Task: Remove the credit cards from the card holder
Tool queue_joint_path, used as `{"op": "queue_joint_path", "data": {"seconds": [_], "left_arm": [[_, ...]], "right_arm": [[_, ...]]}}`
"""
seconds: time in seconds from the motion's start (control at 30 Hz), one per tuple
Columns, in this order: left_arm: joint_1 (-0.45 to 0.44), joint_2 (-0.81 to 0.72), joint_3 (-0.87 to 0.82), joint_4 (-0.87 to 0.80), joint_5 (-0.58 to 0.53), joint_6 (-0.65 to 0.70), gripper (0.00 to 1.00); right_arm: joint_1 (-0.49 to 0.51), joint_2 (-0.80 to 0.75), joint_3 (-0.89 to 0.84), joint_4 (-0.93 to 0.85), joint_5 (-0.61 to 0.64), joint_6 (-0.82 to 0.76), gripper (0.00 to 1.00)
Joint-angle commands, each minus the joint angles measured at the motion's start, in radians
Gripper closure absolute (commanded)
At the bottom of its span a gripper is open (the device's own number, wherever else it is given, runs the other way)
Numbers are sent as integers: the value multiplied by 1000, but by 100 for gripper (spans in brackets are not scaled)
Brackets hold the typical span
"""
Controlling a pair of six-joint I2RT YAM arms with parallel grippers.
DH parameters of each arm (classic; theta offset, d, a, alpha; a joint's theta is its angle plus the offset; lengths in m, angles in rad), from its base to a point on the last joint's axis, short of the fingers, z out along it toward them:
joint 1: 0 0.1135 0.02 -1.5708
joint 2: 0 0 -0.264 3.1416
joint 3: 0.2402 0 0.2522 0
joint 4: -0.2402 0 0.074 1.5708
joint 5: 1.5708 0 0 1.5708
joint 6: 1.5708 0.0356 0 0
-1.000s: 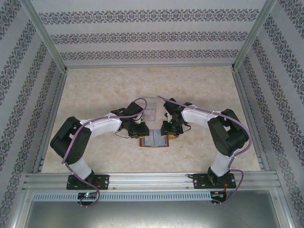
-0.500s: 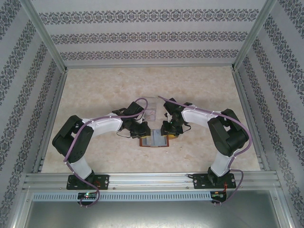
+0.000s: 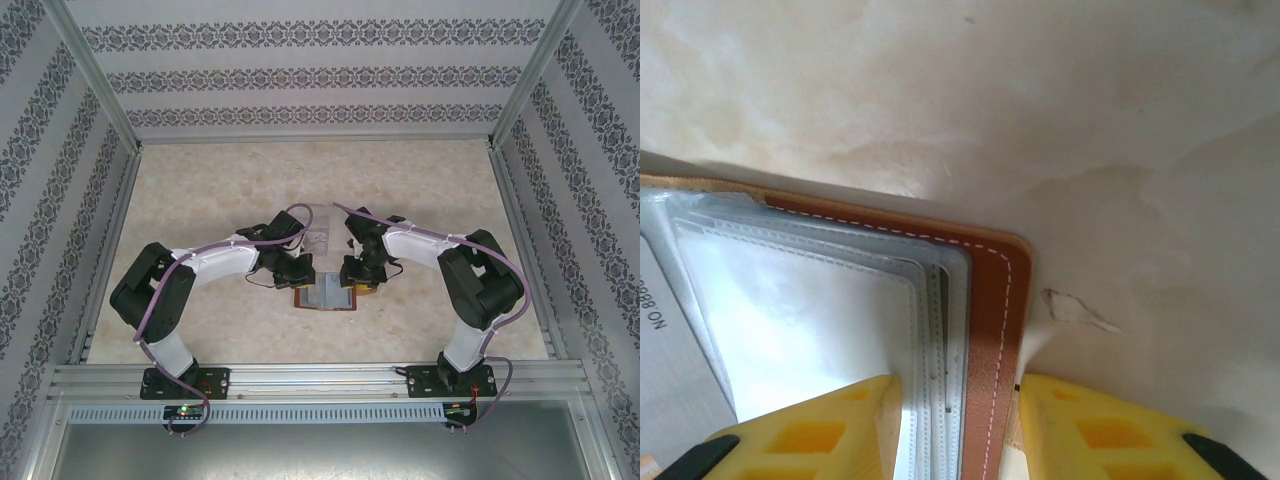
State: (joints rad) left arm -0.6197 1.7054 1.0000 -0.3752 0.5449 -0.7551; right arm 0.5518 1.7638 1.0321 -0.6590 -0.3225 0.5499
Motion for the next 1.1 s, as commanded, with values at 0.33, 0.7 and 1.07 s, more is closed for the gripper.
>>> {"op": "queue_joint_path", "data": {"seconds": [0.33, 0.7, 1.07], "left_arm": [[0, -84, 98, -163, -61, 151, 100], [24, -100, 157, -237, -93, 318, 100], [38, -129, 203, -261, -99, 506, 100]], "right_arm": [[-11, -50, 12, -99, 51, -8, 63], [-20, -55, 11, -83, 49, -8, 63], [-23, 0, 12, -29, 23, -7, 63]]}}
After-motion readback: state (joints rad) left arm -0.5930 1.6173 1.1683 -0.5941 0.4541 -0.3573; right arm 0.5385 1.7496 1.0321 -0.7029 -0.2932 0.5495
